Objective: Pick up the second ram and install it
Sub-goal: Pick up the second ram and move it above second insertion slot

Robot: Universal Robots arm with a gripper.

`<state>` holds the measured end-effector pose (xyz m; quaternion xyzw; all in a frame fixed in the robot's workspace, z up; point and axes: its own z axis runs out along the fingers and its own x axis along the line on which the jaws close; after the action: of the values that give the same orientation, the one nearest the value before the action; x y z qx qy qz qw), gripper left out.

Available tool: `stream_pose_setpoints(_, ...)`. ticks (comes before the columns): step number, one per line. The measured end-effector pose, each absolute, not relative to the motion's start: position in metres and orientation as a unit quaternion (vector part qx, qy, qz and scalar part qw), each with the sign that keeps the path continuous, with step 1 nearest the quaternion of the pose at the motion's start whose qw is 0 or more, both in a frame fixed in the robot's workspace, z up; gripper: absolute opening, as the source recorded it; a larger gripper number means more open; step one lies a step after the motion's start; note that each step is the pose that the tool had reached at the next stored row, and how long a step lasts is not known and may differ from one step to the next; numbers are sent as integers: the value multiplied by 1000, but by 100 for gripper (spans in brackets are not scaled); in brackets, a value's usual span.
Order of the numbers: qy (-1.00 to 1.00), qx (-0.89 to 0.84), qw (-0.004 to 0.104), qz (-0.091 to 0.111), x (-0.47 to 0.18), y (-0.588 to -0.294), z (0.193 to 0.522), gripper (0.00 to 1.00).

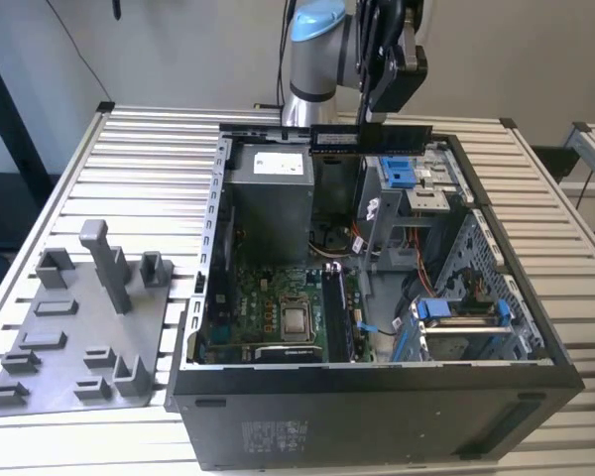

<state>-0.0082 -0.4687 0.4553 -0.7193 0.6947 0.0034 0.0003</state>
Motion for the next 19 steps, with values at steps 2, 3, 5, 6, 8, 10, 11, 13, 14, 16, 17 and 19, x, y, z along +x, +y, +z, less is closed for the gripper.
stream_pose_setpoints(2,695,-719,1,4,-8,-465,455,14)
stream_pose_setpoints(3,695,-719,1,4,-8,-463,455,14)
stream_pose_setpoints(5,695,-719,2,5,-8,-459,454,14)
stream_pose_setpoints(6,695,-719,3,6,-8,-456,454,14)
stream_pose_setpoints(8,695,-719,4,7,-8,-453,453,14)
stream_pose_setpoints(10,695,-719,6,9,-8,-450,453,14)
stream_pose_setpoints(11,695,-719,7,10,-8,-449,452,14)
stream_pose_setpoints(13,695,-719,10,13,-8,-448,452,14)
stream_pose_setpoints(14,695,-719,11,14,-8,-448,452,14)
stream_pose_setpoints(16,695,-719,14,16,-8,-447,451,14)
stream_pose_setpoints(17,695,-719,15,17,-8,-447,451,14)
stream_pose_setpoints(19,695,-719,16,19,-8,-446,450,14)
